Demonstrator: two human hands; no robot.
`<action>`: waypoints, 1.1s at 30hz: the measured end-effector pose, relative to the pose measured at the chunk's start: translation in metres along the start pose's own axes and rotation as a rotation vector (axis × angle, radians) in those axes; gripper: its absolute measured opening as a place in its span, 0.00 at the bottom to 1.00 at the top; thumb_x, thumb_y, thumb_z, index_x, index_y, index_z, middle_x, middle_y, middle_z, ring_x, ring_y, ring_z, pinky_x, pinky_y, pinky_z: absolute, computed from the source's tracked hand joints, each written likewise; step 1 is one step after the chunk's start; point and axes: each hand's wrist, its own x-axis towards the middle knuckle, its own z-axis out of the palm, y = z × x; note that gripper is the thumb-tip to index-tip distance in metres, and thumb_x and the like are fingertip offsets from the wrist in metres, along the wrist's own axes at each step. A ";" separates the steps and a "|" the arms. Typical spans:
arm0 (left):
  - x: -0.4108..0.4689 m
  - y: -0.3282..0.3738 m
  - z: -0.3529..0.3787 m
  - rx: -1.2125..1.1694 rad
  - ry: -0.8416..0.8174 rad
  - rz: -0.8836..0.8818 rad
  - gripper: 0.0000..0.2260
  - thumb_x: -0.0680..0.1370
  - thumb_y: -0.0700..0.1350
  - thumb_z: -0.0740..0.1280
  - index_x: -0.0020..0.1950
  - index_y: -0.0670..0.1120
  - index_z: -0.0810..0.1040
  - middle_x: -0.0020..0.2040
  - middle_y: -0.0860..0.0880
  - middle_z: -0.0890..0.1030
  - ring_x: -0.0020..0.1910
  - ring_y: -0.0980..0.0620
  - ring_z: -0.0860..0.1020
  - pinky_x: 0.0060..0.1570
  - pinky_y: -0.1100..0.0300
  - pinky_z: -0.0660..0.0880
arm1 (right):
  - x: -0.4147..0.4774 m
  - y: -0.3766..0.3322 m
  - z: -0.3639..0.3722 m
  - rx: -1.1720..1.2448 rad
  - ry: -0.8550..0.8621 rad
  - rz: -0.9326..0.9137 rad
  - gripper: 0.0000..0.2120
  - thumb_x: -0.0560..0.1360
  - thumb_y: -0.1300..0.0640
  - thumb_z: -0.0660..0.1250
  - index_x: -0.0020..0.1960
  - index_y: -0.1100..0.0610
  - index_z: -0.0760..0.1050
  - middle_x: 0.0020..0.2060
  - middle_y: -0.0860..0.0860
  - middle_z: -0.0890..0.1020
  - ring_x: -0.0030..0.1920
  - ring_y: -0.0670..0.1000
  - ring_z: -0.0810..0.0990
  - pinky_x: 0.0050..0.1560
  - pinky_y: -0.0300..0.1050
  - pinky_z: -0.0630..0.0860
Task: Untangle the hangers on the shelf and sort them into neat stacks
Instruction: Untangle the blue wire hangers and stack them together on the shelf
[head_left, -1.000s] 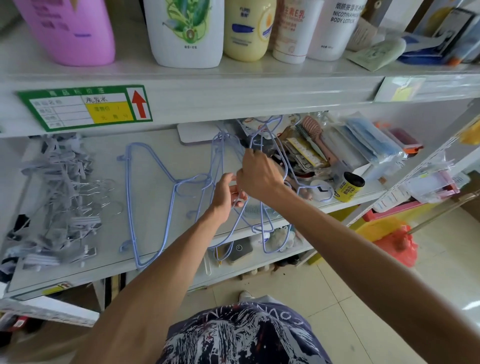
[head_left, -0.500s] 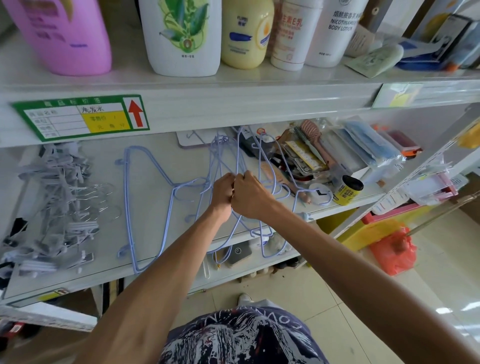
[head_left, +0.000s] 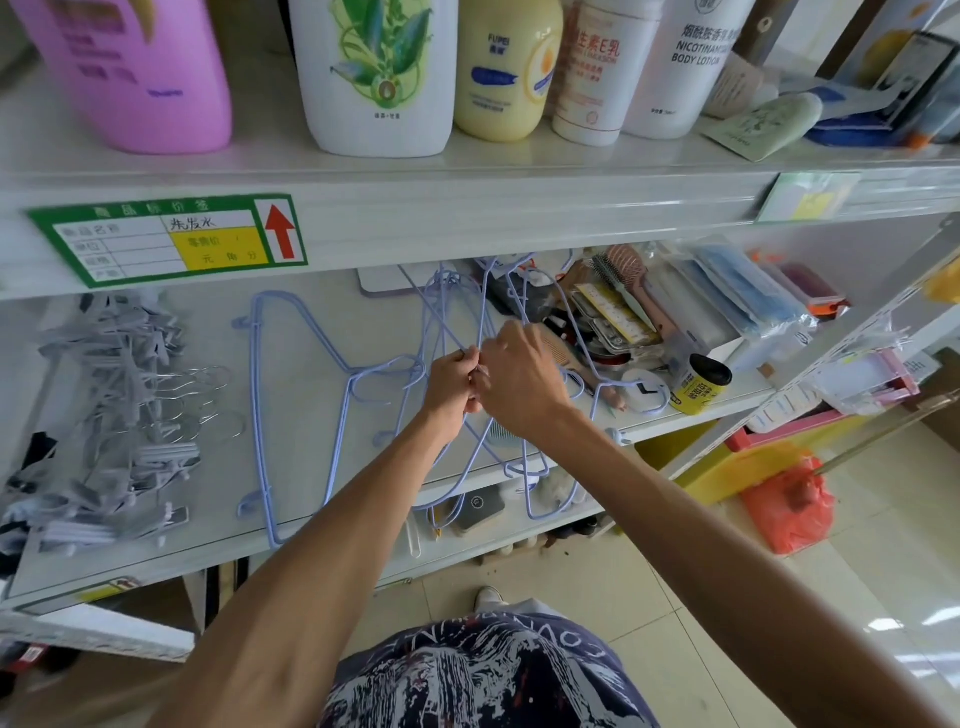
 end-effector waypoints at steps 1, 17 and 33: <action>0.000 0.002 0.000 0.002 -0.009 -0.013 0.17 0.83 0.44 0.60 0.34 0.46 0.72 0.24 0.52 0.67 0.21 0.56 0.63 0.23 0.67 0.55 | 0.002 0.004 0.003 -0.011 0.117 0.052 0.19 0.74 0.53 0.68 0.62 0.60 0.73 0.60 0.56 0.70 0.61 0.56 0.68 0.61 0.52 0.71; -0.006 0.014 -0.005 -0.056 -0.119 0.052 0.15 0.83 0.48 0.61 0.39 0.43 0.74 0.27 0.50 0.67 0.22 0.56 0.62 0.22 0.67 0.57 | 0.012 0.031 0.005 1.242 -0.081 0.697 0.20 0.84 0.46 0.51 0.50 0.61 0.70 0.33 0.58 0.84 0.26 0.55 0.81 0.25 0.43 0.73; 0.006 -0.021 -0.011 0.186 -0.087 0.007 0.11 0.83 0.40 0.59 0.42 0.40 0.75 0.29 0.49 0.67 0.23 0.55 0.63 0.24 0.65 0.57 | 0.034 0.042 -0.004 1.380 0.315 0.780 0.20 0.84 0.48 0.52 0.47 0.61 0.73 0.29 0.57 0.80 0.25 0.56 0.79 0.23 0.42 0.71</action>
